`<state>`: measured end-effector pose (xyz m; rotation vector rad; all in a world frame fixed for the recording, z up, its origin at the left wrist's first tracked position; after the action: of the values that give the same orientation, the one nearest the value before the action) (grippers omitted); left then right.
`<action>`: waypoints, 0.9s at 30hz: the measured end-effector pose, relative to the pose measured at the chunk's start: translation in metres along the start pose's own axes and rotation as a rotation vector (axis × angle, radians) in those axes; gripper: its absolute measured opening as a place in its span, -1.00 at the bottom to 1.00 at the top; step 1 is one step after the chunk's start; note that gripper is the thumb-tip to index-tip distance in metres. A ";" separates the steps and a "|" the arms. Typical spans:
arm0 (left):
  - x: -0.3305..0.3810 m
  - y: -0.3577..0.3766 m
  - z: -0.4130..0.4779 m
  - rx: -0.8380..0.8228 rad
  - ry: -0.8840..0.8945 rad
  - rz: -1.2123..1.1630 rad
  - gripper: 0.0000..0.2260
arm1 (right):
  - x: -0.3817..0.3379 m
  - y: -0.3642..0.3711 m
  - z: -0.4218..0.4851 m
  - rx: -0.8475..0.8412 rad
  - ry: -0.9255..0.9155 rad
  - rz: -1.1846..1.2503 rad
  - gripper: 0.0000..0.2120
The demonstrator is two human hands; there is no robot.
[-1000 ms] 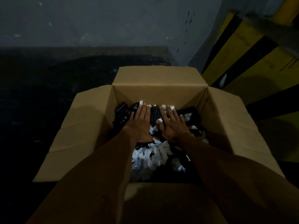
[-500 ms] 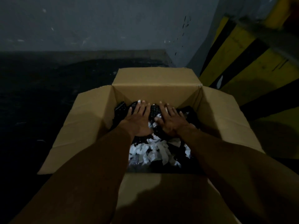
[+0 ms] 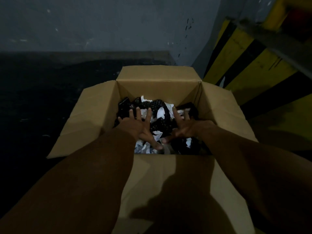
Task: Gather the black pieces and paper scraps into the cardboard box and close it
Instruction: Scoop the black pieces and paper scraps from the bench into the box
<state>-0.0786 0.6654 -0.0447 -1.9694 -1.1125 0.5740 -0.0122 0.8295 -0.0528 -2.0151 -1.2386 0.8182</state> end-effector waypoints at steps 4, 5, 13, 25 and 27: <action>0.000 0.021 0.007 0.005 -0.010 0.024 0.31 | -0.001 0.023 0.009 0.035 0.010 -0.191 0.32; 0.000 0.025 0.009 -0.001 -0.023 0.021 0.29 | -0.001 0.025 0.010 0.061 0.021 -0.189 0.25; -0.002 0.049 0.034 -0.036 -0.081 -0.049 0.09 | 0.001 0.040 0.023 -0.070 0.040 -0.225 0.25; -0.002 0.024 0.017 -0.037 -0.018 0.036 0.22 | -0.002 0.020 0.008 -0.081 0.040 -0.206 0.37; -0.004 0.010 0.003 -0.012 -0.026 0.048 0.29 | -0.003 0.004 -0.003 -0.040 0.040 -0.221 0.40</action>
<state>-0.0780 0.6600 -0.0548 -2.0086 -1.0889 0.6217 -0.0089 0.8249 -0.0536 -1.8742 -1.4338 0.6481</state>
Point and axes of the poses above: each hand's wrist, its own z-axis towards the middle knuckle, its own y-axis out of the palm, x = y × z, the point moved 9 cm from there along z, towards the middle knuckle, and after that the axes turned 2 degrees about -z, right-handed, at the moved point
